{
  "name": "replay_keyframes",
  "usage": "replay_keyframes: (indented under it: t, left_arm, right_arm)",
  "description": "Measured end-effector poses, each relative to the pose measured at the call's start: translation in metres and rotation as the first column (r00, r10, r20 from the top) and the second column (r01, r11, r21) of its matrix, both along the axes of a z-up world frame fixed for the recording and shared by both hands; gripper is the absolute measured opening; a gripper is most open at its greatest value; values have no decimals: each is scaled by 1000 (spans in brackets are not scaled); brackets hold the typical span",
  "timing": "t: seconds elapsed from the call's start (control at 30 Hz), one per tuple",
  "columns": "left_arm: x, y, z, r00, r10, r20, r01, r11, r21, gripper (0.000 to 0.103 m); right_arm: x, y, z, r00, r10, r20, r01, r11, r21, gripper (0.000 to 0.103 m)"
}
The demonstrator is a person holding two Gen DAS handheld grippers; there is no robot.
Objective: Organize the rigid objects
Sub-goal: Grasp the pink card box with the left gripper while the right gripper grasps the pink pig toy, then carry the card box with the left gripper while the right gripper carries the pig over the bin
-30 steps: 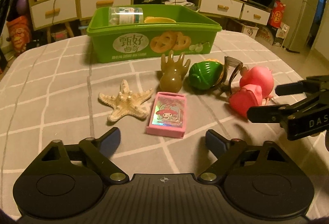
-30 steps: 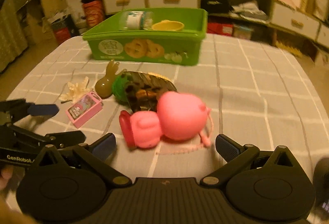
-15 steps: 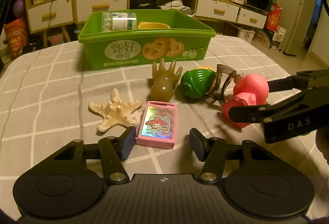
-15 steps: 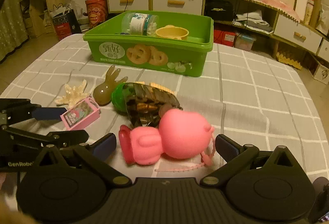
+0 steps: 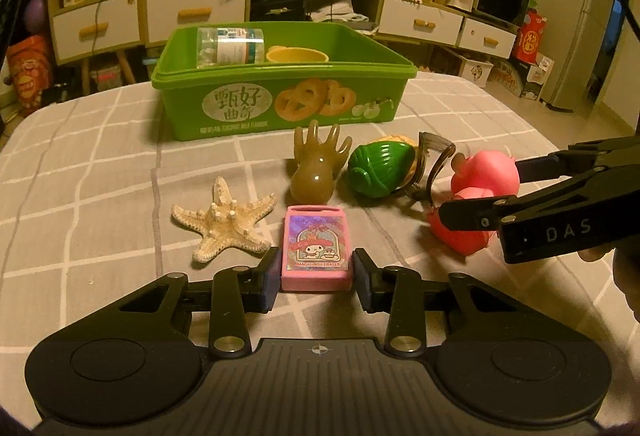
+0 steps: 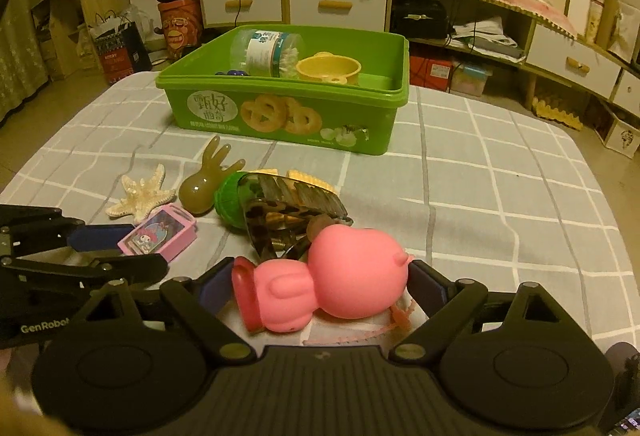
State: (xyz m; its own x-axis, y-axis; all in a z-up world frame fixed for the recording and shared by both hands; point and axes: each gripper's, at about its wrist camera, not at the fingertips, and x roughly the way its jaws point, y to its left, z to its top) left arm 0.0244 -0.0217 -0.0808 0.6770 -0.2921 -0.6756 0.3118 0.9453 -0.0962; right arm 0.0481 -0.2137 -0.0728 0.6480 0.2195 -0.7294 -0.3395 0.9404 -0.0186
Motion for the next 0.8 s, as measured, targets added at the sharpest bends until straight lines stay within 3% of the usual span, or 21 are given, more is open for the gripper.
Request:
replay_keyframes:
  t: [0.27, 0.6, 0.8]
  left_arm:
    - [-3, 0, 14, 1000, -16, 18, 17, 999, -29, 43]
    - [-6, 0, 27, 999, -27, 39, 29, 998, -56, 43]
    - [-4, 2, 36, 998, -27, 52, 30, 997, -66, 43]
  right_arm:
    - [3, -9, 10, 997, -58, -55, 62, 996, 71, 68]
    - [10, -30, 21, 976, -145, -159, 176, 963, 203, 68]
    - [9, -37, 34, 975, -154, -163, 193, 945, 264, 68]
